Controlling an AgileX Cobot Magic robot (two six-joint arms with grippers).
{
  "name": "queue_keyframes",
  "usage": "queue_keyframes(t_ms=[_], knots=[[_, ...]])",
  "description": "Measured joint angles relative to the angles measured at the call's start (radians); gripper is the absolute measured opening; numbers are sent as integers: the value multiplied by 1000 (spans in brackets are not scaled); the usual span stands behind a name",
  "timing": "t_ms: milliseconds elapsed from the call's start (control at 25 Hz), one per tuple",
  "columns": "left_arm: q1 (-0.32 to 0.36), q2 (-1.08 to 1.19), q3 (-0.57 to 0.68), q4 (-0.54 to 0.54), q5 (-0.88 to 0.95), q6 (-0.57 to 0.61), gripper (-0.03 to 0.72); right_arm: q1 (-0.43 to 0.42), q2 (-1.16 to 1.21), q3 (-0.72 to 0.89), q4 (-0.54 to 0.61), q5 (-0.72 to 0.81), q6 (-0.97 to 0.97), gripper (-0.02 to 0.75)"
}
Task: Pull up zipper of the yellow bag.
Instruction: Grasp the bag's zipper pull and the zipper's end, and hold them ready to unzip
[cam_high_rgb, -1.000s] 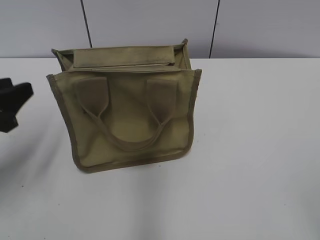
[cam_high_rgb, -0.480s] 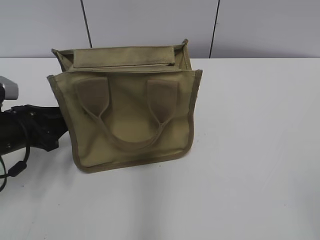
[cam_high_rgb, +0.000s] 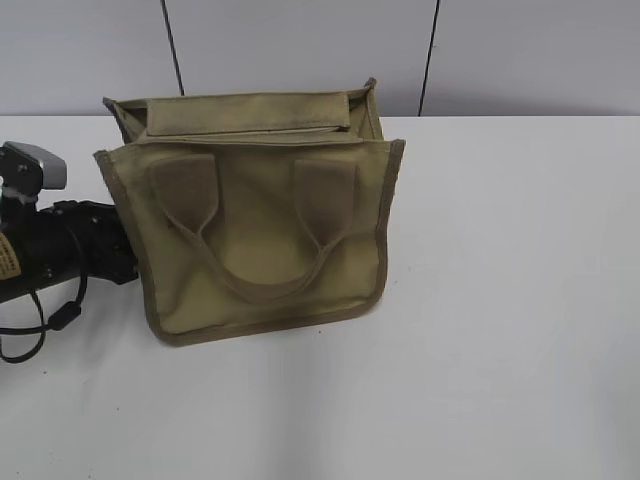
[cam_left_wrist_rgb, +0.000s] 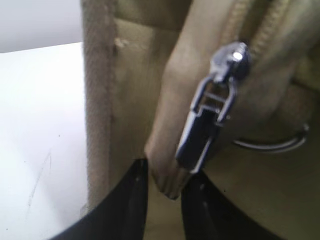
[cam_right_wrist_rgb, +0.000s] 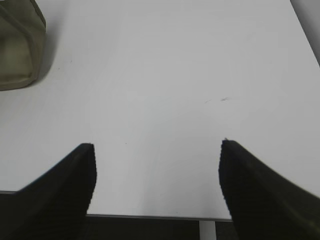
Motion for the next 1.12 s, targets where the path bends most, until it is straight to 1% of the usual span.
queue_keyframes(t_ms=[80, 160, 240, 480, 600, 720, 840, 1120], knots=[[0, 1, -1, 0, -3, 0, 132, 0, 0, 0, 0, 0, 0, 582], [0, 1, -1, -2, -9, 0, 47, 0, 0, 0, 0, 0, 0, 582], [0, 1, -1, -7, -15, 0, 9, 0, 0, 0, 0, 0, 0, 582], [0, -30, -1, -1, 15, -2, 3, 0, 0, 0, 0, 0, 0, 582], [0, -118, -1, -1, 113, -3, 2, 0, 0, 0, 0, 0, 0, 582], [0, -239, -1, -13, 261, -3, 2, 0, 0, 0, 0, 0, 0, 582], [0, -343, -1, -17, 365, -3, 2, 0, 0, 0, 0, 0, 0, 582], [0, -493, 0, -20, 451, -17, 2, 0, 0, 0, 0, 0, 0, 582]])
